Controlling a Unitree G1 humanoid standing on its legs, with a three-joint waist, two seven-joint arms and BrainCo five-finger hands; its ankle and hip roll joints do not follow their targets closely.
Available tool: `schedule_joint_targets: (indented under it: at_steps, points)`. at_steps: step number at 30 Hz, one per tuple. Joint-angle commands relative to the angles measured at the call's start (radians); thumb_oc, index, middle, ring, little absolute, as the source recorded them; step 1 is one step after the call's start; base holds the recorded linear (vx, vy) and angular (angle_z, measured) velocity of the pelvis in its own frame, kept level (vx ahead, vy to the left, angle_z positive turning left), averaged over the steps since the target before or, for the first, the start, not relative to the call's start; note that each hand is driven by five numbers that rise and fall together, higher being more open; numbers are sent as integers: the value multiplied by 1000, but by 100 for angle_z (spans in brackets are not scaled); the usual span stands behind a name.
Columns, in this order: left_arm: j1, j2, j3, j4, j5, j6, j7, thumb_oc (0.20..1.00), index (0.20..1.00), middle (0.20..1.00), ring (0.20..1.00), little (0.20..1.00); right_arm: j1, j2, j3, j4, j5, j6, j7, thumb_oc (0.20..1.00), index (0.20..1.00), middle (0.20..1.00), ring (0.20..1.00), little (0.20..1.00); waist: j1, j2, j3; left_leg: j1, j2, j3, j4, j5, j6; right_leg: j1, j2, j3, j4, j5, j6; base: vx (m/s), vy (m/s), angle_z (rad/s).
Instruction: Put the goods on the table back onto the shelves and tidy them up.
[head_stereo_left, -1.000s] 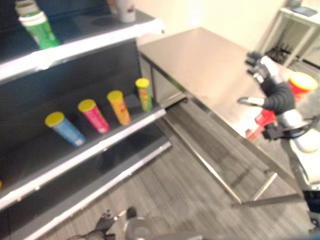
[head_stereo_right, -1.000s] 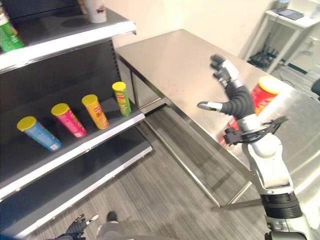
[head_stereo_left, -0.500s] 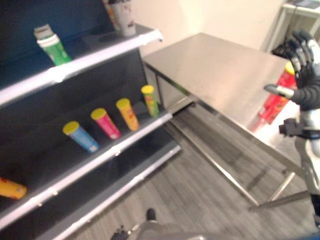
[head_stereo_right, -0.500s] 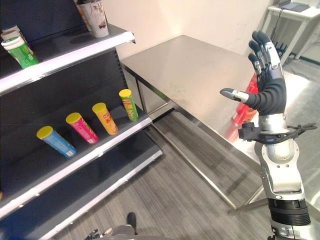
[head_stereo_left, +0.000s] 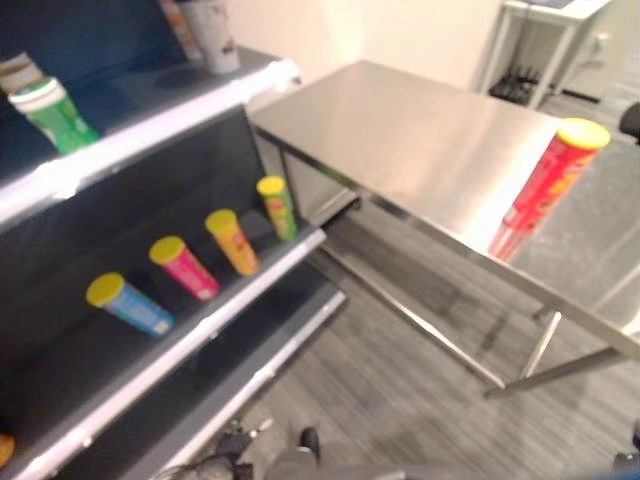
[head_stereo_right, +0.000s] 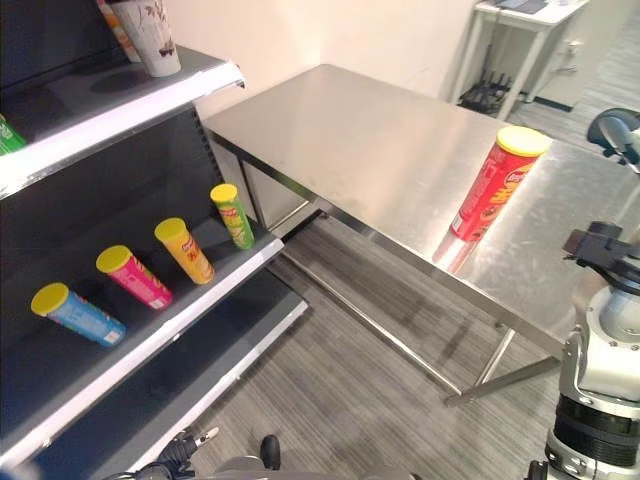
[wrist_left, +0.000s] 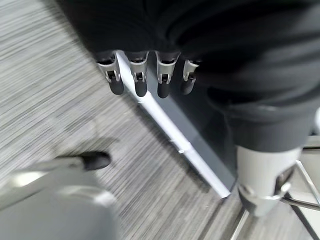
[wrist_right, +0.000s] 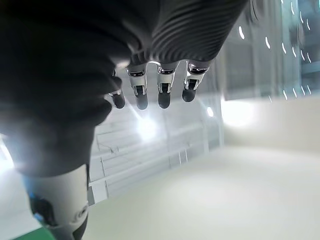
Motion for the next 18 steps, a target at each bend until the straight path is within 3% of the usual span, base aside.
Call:
schedule_joint_targets:
  at_steps: [1,3,4,8,11,13,17,18]
  points:
    - [-8,47,0,-31,9,-25,18,1000,1000,1000,1000,1000,-30,-89,-61,3,-2,-30,-7,1000,1000,1000,1000,1000,17,11,-3,49,-47,-18,-66,-67,54,24,113,-46,61,-78,-53,32,-74,2]
    - [-2,63,10,-50,6,-27,15,1000,1000,1000,1000,1000,-2,-127,-77,83,30,-14,1,1000,1000,1000,1000,1000,34,1,-15,41,-27,8,-66,-79,36,53,46,-122,-37,-61,-45,57,-181,-10]
    - [-1,72,11,-57,5,-25,7,1000,1000,1000,1000,1000,25,-160,-79,169,60,9,16,1000,1000,1000,1000,1000,40,-12,-20,38,-15,16,-66,-90,21,57,29,-169,-164,-42,-36,129,-247,-32]
    - [-1,75,19,-60,9,-21,-8,1000,1000,1000,1000,1000,93,-176,-87,272,73,43,36,1000,1000,1000,1000,1000,15,-27,-12,72,1,3,-66,-110,-4,-8,89,-122,-375,36,-3,175,-185,-39]
    - [-6,81,23,-61,20,-21,-9,1000,1000,1000,1000,1000,113,-164,-100,278,66,43,33,1000,1000,1000,1000,1000,0,-33,0,96,11,-3,-66,-118,-17,-26,104,-85,-404,63,11,130,-140,33]
    - [-18,82,26,-54,14,-25,-8,1000,1000,1000,1000,1000,155,-142,-133,289,83,48,42,1000,1000,1000,1000,1000,-2,-63,-18,119,31,-5,-66,-126,-50,30,122,-104,-463,73,15,228,-305,6]
    - [-14,80,23,-54,9,-22,-16,1000,1000,1000,1000,1000,169,-168,-111,323,119,60,85,1000,1000,1000,1000,1000,-8,-64,-35,129,75,-10,-66,-117,-78,58,157,-127,-467,45,1,122,-220,12]
    - [-9,80,16,-57,3,-20,-27,1000,1000,1000,1000,1000,174,-172,-85,316,159,66,130,1000,1000,1000,1000,1000,-10,-59,-44,136,109,-9,-66,-108,-94,68,184,-131,-467,11,-16,114,-232,1]
